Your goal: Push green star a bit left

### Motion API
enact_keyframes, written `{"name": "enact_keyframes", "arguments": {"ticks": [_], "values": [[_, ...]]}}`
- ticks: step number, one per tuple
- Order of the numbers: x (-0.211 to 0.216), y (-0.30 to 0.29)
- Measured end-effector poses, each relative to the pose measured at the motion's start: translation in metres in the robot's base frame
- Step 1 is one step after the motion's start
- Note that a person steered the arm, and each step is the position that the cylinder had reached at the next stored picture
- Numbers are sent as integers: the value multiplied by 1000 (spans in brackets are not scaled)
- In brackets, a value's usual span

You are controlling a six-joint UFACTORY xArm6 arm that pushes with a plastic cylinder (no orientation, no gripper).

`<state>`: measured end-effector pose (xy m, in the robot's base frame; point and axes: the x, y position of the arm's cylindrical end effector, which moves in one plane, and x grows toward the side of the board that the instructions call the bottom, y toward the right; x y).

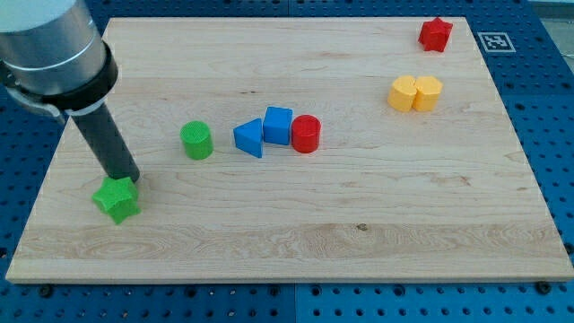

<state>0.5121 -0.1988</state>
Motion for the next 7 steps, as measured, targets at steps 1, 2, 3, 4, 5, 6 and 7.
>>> {"name": "enact_keyframes", "arguments": {"ticks": [1, 2, 3, 4, 5, 6, 7], "values": [[13, 0], [18, 0], [18, 8], [18, 31], [20, 38], [26, 38], [33, 35]]}}
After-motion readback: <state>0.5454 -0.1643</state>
